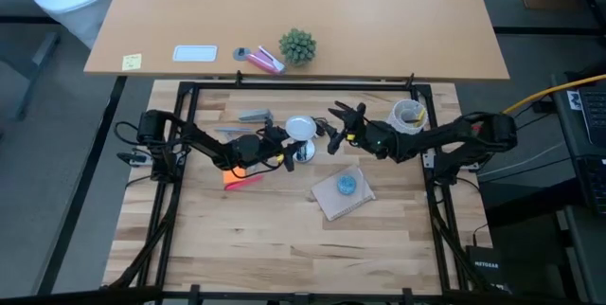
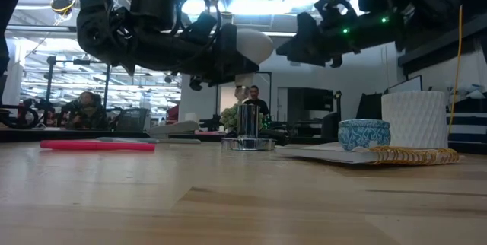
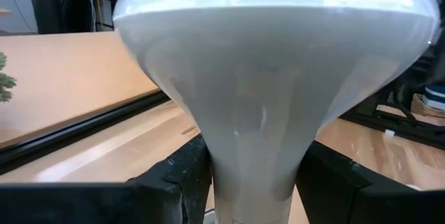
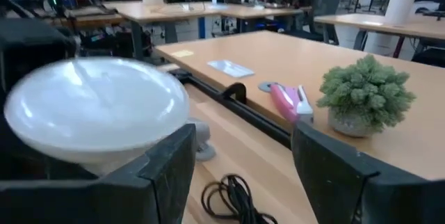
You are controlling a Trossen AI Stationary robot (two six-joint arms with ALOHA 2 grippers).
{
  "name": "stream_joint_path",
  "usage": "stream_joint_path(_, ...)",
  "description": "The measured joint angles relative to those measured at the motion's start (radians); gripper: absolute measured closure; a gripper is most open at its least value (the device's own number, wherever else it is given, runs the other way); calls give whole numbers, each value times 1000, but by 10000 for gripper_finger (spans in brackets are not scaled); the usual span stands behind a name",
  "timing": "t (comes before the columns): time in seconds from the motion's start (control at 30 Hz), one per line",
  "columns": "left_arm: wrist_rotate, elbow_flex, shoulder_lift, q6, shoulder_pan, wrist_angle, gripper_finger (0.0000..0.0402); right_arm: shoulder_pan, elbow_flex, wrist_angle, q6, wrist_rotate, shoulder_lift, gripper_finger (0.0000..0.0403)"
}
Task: Screw lightbulb
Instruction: Insert the lightbulb into the lamp
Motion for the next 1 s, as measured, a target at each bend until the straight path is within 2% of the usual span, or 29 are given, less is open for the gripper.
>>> stream_joint_path(0.2, 0, 0, 0, -2, 2, -21, 233, 0, 0, 90, 3, -58, 36, 167)
stream_joint_path(0.47, 0, 0, -1, -2, 21, -18, 233, 0, 0, 87, 37, -87, 37, 167)
stream_joint_path(0.73, 0, 0, -1, -13, 19, -9, 233, 0, 0, 89, -36, 49, 22, 167)
stream_joint_path(1.0, 0, 0, -1, -28, 19, -7, 233, 0, 0, 59, 2, 35, 22, 167)
